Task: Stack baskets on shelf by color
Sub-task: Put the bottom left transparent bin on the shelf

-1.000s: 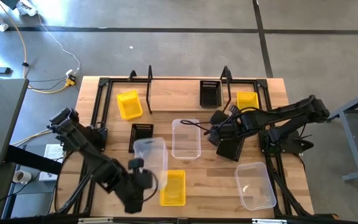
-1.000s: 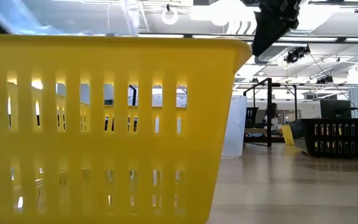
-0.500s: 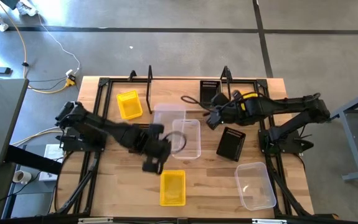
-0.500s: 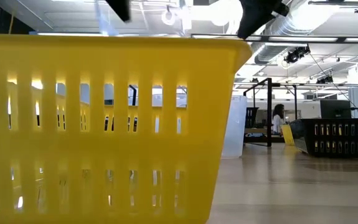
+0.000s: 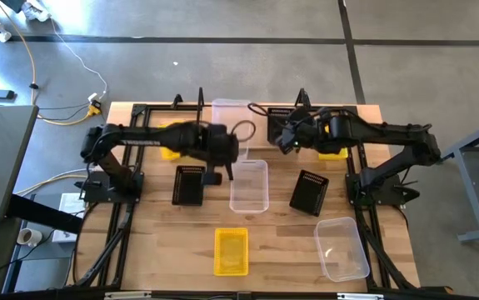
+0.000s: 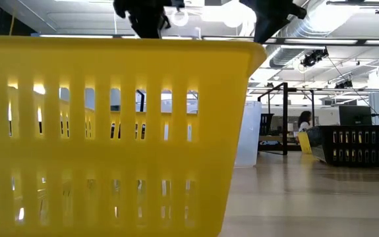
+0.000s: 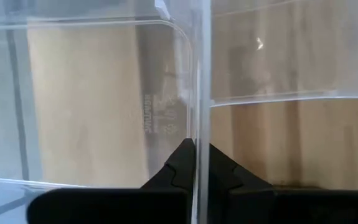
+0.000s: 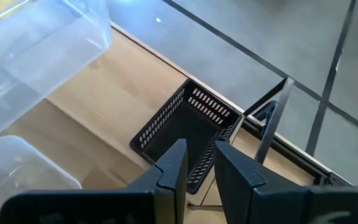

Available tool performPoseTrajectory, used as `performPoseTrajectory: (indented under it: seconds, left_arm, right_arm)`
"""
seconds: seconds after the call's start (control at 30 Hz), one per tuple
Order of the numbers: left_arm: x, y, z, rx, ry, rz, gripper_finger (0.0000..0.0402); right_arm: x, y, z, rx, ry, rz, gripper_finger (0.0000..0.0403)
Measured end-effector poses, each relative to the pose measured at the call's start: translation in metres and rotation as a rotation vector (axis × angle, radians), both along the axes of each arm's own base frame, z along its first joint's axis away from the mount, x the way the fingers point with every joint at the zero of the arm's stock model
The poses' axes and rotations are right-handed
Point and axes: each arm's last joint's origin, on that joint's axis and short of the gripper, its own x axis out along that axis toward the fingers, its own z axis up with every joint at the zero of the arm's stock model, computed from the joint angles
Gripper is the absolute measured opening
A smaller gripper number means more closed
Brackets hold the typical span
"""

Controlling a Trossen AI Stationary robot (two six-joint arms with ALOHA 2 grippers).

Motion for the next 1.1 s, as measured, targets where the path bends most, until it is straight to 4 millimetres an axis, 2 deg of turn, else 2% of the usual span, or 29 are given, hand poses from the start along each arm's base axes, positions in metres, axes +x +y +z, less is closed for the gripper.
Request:
performPoseTrajectory:
  seconds: [0.2, 0.43, 0.77, 1.1]
  left_arm:
    - [-0.001, 0.030, -0.007, -0.012, 0.016, 0.016, 0.0000]
    - [-0.007, 0.058, -0.032, -0.050, 0.075, 0.056, 0.0000]
    - [-0.020, 0.078, -0.066, -0.106, 0.113, 0.083, 0.0000]
    - [-0.029, 0.094, -0.084, -0.117, 0.097, 0.108, 0.0000]
  right_arm:
    - [-0.001, -0.008, 0.000, 0.007, -0.019, -0.044, 0.0067]
    - [-0.002, -0.014, 0.000, 0.008, -0.019, -0.068, 0.0067]
    - [-0.004, -0.024, 0.000, 0.007, -0.017, -0.103, 0.0067]
    - [-0.006, -0.032, 0.000, 0.033, -0.015, -0.117, 0.0067]
